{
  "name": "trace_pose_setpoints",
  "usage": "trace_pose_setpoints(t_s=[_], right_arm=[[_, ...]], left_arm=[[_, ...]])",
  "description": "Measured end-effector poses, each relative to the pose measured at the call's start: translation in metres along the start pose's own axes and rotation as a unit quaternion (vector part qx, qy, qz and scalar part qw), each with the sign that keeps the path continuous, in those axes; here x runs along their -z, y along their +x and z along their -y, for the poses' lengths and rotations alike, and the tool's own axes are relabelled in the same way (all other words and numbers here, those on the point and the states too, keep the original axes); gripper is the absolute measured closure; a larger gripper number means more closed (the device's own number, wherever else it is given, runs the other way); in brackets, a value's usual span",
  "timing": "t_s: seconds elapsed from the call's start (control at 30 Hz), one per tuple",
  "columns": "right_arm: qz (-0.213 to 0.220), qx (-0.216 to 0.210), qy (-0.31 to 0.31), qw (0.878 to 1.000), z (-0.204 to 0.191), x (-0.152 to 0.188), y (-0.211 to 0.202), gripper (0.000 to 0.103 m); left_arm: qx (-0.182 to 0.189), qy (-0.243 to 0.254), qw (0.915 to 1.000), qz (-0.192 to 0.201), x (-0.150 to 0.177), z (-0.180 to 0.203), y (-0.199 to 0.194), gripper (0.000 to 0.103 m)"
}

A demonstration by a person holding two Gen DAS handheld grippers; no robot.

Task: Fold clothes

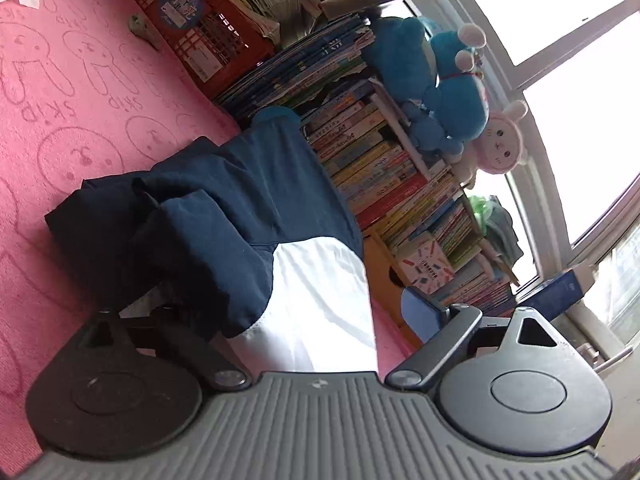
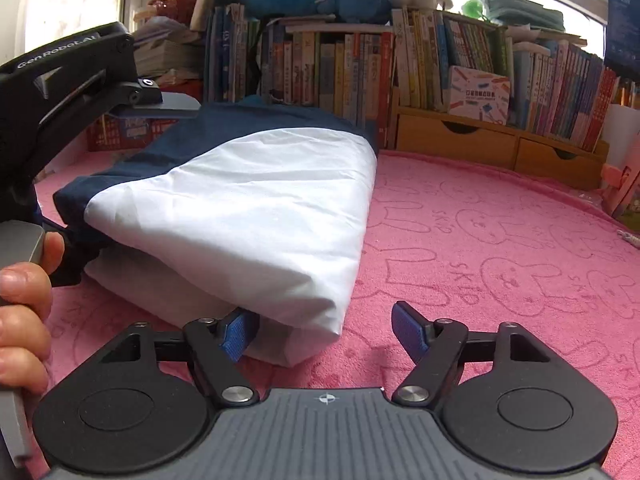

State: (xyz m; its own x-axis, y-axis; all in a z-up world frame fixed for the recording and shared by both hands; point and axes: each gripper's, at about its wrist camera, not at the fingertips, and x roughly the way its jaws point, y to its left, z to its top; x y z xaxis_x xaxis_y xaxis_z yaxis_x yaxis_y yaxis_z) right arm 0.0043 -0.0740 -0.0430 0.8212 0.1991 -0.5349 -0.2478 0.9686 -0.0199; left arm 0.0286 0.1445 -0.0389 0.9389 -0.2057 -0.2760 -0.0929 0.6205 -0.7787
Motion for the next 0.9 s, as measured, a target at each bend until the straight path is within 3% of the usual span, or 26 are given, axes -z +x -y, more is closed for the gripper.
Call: trace_pose_setpoints(t_s=[0.13,0.3,0.5,0.57,0.67,0.83,0.9], right_arm=[[0.0,0.03,0.003,1.0,-0.002,-0.002,0.007,0.051],[0.0,0.039,-0.008,0.999,-0.007,-0.002,0.008,0.057],[0.006,0.039,-0.014,0.999,-0.011,-0.002,0.005,0.066],[0.009,0.039,-0.021,0.999,-0.013,-0.003,0.003,0.075],[0.02,0.046,-0.04,0.998,-0.015,-0.007,0.0,0.077],[0.063,0.102,-0.09,0.989,-0.005,-0.021,-0.012,0.078],[0.065,0.115,-0.103,0.986,0.0,-0.023,-0.011,0.077]], left_arm=[[-0.076,0.075,0.9941,-0.014,0.003,0.012,0.014,0.028],[-0.108,0.134,0.9848,-0.022,0.01,0.02,0.021,0.031],[-0.118,0.144,0.9821,-0.027,0.012,0.018,0.023,0.039],[-0.123,0.144,0.9816,-0.024,0.01,0.017,0.022,0.049],[-0.126,0.143,0.9816,-0.013,0.004,0.013,0.018,0.061],[-0.107,0.139,0.9844,0.011,-0.009,0.007,0.003,0.066],[-0.116,0.155,0.9808,0.019,-0.008,0.009,0.001,0.067]])
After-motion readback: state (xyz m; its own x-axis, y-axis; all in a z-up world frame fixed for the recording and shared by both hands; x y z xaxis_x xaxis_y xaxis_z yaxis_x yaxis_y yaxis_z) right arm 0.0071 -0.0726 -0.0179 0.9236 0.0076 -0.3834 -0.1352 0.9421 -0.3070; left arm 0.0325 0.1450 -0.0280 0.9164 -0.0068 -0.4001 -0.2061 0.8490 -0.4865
